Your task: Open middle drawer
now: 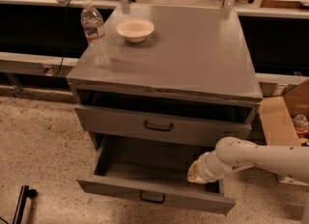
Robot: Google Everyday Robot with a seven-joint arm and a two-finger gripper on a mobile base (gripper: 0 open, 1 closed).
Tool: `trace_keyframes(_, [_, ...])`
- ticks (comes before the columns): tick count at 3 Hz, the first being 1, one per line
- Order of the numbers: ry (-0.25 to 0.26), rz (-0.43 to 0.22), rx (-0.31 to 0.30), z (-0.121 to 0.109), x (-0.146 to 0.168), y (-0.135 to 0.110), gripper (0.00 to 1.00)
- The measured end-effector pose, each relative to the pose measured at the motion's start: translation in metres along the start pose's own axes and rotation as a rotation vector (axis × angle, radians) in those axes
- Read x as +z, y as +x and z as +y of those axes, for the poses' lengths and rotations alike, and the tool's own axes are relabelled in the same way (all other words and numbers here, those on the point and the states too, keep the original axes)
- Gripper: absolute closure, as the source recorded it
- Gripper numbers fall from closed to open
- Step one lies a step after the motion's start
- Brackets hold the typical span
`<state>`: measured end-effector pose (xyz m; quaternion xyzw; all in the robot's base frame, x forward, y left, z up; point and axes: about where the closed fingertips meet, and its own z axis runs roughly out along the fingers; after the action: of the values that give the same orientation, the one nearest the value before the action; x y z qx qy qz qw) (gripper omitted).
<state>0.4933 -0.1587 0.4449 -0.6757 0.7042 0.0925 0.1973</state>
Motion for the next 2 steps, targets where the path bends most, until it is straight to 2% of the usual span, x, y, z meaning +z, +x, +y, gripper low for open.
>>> trace_keyframes(1, [-0.007,0.024,0.055,0.0173,0.0218,0.0231,1.00])
trace_keyframes(2, [-0.045,0.021,0.058,0.0263,0.0256,0.0299,1.00])
